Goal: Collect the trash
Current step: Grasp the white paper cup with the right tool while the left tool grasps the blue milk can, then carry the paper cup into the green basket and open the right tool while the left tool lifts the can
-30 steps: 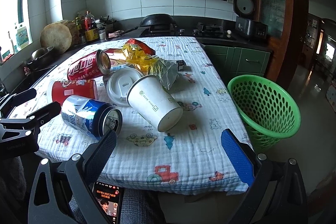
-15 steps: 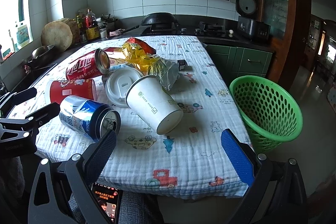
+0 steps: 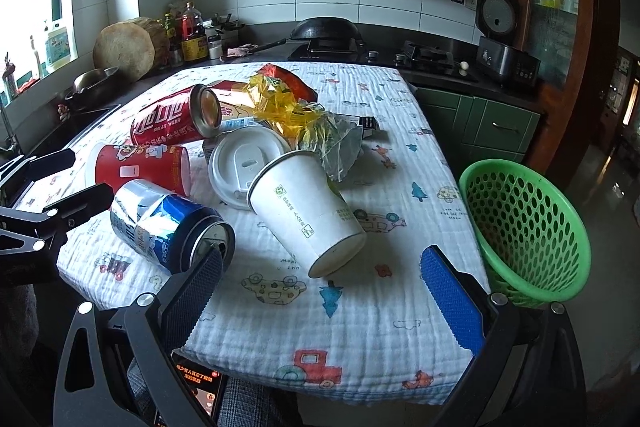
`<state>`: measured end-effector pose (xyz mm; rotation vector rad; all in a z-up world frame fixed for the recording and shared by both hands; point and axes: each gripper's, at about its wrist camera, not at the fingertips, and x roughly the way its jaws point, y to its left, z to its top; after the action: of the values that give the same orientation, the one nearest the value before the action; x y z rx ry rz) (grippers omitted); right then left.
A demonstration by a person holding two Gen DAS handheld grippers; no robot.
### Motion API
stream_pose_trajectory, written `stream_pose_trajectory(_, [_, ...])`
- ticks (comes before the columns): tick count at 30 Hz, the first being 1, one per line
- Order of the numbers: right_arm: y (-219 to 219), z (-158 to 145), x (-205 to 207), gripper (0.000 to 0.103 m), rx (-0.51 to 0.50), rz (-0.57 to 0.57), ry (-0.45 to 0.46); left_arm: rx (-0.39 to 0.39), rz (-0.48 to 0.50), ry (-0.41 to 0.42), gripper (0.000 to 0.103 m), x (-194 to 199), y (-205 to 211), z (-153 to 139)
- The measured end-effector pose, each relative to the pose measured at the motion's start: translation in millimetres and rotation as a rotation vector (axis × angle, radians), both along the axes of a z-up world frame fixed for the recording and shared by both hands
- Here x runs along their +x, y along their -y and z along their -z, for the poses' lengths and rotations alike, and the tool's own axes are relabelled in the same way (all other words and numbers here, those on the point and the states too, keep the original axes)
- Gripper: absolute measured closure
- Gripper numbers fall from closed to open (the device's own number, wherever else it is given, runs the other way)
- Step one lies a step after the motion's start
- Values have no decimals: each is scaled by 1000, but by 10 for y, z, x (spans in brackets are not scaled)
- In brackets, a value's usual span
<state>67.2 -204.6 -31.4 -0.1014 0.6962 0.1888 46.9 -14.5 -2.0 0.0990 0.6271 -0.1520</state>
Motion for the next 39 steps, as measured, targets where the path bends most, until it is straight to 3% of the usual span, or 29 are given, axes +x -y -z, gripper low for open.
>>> stream_pose_trajectory(13, [51, 28, 407, 7, -23, -119, -87, 10, 111, -12, 5, 130, 0, -10])
stream_pose_trajectory(20, [12, 105, 607, 7, -75, -208, -136, 45, 300, -31, 6, 143, 52, 18])
stream_pose_trajectory(28, [-111, 318, 908, 8, -137, -271, -202, 183, 544, -62, 6, 141, 189, 84])
stream_pose_trajectory(33, [-149, 426, 1030, 19, -154, -291, -248, 299, 678, -70, 6, 188, 290, 162])
stream_pose_trajectory(39, [-146, 452, 1066, 36, -141, -300, -274, 372, 809, -108, 6, 362, 447, 220])
